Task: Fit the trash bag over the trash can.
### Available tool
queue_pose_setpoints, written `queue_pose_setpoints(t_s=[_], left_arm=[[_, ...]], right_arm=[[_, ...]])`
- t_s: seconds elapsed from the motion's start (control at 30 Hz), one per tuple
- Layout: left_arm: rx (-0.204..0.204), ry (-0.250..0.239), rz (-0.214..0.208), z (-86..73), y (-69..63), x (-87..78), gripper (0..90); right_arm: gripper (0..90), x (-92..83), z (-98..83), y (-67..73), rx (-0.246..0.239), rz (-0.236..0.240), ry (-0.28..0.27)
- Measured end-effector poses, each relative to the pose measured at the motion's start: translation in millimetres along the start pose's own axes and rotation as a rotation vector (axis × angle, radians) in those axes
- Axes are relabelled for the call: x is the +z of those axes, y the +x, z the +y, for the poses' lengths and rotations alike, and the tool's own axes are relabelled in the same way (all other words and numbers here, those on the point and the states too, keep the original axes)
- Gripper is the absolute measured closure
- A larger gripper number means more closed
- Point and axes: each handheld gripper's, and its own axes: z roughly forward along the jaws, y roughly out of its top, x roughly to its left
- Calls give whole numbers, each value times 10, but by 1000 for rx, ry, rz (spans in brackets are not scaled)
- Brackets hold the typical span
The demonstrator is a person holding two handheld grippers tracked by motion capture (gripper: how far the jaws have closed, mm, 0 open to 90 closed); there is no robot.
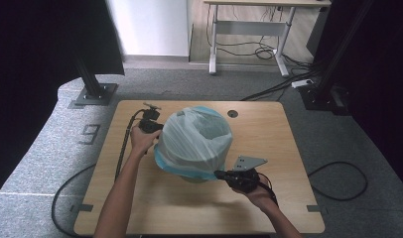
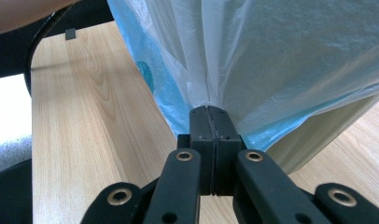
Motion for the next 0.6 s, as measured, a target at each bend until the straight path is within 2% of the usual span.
queue_pose_setpoints(t_s=[0.07,0.17,0.3,0.43,0.6], left_arm=[[-8,25,0,-30,12,37,896],[-8,62,23,-83,42,74,895],[-13,62,15,-164,73,69,895],[-21,59,11,-245,69,44,894],[-24,67,18,-311,75,39,892]], right_arm=[[883,-3,7,-7,5,0,-7],[884,-26,24,-19,9,0,-22],[884,-36,0,-28,18,10,-26],[885,31,-66,-46,25,12,2],[886,126,-171,-103,33,-29,44]])
